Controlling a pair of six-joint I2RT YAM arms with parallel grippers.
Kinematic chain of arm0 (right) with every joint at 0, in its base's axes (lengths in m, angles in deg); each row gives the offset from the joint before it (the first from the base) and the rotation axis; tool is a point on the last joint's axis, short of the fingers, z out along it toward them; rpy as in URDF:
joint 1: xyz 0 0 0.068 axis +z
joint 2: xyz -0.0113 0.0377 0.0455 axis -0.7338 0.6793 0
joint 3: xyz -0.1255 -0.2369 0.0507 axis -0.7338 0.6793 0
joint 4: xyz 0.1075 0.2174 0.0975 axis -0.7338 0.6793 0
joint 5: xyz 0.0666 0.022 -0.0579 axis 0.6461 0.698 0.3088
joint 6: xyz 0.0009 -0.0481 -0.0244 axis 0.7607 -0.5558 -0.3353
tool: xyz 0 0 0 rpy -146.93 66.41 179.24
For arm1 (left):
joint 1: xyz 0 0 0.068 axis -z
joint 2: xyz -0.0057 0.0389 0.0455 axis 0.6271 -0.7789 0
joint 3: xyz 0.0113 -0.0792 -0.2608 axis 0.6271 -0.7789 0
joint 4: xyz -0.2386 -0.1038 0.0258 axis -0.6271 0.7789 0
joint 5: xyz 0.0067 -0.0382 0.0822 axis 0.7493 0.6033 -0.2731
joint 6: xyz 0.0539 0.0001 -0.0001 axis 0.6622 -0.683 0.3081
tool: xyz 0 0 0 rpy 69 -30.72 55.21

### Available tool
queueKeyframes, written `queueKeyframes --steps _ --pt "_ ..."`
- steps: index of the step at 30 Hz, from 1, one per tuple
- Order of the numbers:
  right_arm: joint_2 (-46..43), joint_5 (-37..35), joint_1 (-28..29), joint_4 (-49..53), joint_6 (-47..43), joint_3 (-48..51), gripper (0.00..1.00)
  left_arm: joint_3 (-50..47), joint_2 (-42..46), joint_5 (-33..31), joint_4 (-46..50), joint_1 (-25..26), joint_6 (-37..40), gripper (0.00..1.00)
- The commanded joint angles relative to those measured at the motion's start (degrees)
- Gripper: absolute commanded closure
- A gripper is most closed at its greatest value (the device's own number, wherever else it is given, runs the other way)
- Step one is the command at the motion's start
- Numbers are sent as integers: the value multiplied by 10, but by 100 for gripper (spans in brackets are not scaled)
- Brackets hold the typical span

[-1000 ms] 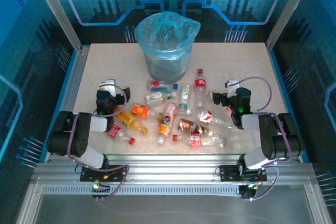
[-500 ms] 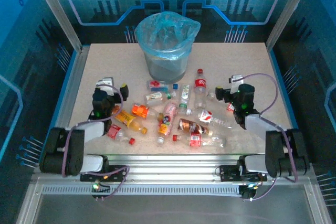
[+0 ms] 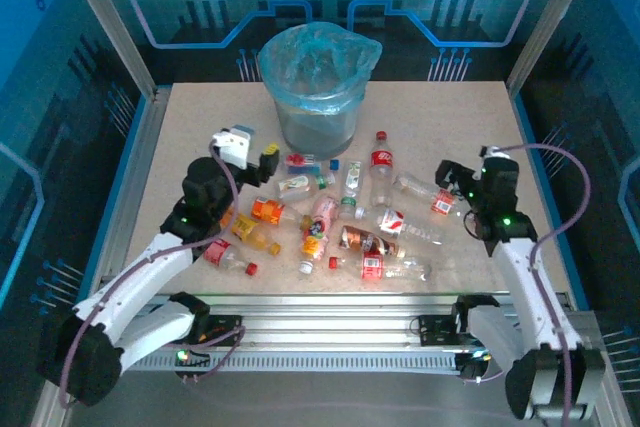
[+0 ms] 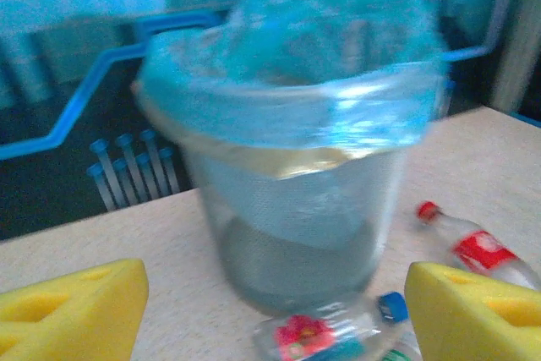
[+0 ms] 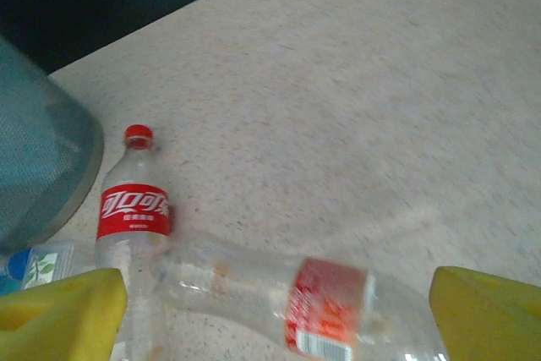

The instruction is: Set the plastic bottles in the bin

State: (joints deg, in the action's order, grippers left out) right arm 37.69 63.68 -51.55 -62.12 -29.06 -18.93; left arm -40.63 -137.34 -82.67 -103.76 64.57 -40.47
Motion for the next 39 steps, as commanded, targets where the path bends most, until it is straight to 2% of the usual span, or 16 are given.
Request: queueKeyframes --steps 1,2,4,6,11,15,18,23,31,39 --pt "-43 73 -71 114 99 20 8 40 -8 -22 76 78 82 20" --pt "-52 92 -96 119 108 28 9 51 -18 -30 81 109 101 20" --pt "-42 90 -109 125 108 29 9 75 -41 -42 92 162 127 20" --pt "-16 122 -125 100 111 34 10 111 -81 -45 115 206 131 19" --pt "47 218 -212 24 161 68 18 215 -193 -23 153 277 92 19" --pt "60 213 -249 0 173 87 18 268 -270 -7 147 318 86 18" --pt "64 196 -257 2 166 92 14 297 -311 14 150 334 67 18" --pt "68 199 -269 -25 168 113 14 326 -356 45 154 343 35 17" --pt "84 213 -273 -68 196 140 16 336 -393 28 189 343 73 15" --pt "122 233 -272 -109 214 143 18 334 -405 41 214 343 78 14"
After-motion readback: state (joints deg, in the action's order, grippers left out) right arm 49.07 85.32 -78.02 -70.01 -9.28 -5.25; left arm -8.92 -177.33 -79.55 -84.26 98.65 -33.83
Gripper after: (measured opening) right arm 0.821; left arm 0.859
